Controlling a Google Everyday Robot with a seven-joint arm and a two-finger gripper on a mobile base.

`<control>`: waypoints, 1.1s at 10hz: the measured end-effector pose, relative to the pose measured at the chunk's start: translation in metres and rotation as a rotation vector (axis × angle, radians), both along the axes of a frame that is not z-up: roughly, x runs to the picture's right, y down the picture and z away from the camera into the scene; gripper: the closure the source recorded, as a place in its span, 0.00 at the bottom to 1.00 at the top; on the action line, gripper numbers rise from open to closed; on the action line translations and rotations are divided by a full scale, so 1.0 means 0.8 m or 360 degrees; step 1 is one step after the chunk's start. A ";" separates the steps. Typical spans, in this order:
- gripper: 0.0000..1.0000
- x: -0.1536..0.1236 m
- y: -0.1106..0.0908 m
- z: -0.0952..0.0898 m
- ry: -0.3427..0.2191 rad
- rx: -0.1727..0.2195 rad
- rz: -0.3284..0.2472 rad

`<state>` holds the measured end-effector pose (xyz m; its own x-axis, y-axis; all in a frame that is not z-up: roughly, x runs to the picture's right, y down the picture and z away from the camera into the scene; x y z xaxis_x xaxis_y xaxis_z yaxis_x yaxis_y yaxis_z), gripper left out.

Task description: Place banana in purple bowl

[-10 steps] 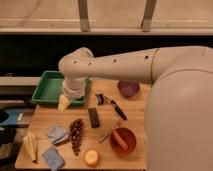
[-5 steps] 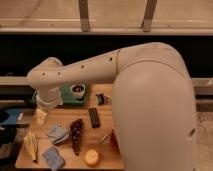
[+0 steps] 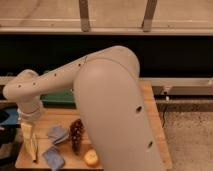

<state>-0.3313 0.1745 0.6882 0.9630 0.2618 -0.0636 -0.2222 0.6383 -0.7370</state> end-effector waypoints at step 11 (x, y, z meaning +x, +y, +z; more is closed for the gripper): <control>0.20 -0.064 0.060 0.017 -0.0172 -0.0127 -0.0041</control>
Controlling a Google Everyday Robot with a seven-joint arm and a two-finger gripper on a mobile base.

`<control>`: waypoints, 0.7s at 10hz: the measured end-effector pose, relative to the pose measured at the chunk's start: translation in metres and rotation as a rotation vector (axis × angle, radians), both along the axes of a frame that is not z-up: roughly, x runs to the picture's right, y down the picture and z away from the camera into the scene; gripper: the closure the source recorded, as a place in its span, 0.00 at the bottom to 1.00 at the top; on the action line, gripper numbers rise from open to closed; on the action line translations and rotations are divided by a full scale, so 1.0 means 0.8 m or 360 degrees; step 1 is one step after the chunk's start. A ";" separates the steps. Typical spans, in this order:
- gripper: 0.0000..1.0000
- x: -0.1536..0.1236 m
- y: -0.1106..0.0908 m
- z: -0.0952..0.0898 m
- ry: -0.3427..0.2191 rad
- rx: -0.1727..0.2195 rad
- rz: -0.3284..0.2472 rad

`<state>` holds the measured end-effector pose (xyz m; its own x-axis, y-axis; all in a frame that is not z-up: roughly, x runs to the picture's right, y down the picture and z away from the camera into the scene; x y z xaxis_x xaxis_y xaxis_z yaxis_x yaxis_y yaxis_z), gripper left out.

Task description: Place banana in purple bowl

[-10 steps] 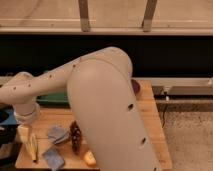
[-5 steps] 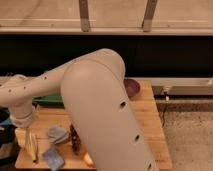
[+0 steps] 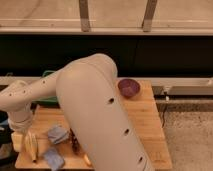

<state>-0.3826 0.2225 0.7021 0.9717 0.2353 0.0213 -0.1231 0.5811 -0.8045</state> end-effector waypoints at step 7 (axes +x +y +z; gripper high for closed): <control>0.20 -0.030 0.069 0.027 -0.0063 -0.0084 0.0085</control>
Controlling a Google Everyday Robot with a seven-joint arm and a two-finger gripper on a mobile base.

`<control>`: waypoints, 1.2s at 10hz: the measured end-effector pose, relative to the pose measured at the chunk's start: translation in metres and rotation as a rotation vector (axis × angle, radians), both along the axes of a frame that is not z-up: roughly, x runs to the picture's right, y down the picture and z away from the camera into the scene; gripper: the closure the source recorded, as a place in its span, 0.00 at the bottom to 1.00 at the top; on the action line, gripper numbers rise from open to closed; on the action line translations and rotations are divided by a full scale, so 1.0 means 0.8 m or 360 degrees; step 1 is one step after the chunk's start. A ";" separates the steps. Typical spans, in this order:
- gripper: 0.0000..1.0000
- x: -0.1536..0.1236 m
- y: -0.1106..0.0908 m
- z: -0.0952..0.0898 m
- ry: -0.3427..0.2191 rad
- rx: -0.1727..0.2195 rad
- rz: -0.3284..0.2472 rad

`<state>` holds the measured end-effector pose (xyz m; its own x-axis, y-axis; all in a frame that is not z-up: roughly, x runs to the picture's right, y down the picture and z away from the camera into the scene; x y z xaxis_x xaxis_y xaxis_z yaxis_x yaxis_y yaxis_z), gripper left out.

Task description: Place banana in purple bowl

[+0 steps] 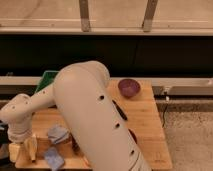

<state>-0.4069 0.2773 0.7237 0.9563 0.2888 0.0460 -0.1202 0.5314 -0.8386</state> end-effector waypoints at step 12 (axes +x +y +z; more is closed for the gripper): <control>0.53 0.009 0.004 0.037 0.0106 0.0006 -0.0038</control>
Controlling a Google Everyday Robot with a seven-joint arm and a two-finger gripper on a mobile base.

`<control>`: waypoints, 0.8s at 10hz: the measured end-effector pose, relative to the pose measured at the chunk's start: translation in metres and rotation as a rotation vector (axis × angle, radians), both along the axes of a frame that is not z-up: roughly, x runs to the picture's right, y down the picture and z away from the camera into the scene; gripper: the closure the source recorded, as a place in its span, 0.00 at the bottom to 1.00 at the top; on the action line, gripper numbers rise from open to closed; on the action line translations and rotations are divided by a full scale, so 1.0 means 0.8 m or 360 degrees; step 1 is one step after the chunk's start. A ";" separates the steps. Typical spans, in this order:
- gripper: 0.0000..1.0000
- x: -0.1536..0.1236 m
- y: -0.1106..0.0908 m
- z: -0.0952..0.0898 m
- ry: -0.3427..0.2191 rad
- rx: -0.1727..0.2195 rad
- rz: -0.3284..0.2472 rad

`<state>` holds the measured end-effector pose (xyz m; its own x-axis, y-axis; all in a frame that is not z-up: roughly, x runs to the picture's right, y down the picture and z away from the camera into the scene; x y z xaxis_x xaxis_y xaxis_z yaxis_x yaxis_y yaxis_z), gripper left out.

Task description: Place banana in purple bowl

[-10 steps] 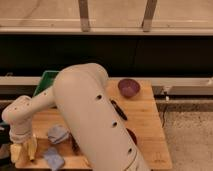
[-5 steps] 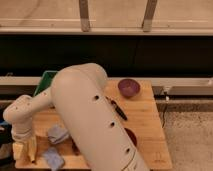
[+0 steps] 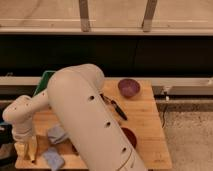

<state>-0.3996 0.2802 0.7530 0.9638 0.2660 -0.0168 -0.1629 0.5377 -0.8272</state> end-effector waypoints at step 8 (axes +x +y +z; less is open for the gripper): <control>1.00 -0.002 -0.025 -0.029 0.0028 0.0192 -0.0013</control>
<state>-0.4010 0.2602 0.7295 0.9657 0.2595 -0.0024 -0.1724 0.6343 -0.7536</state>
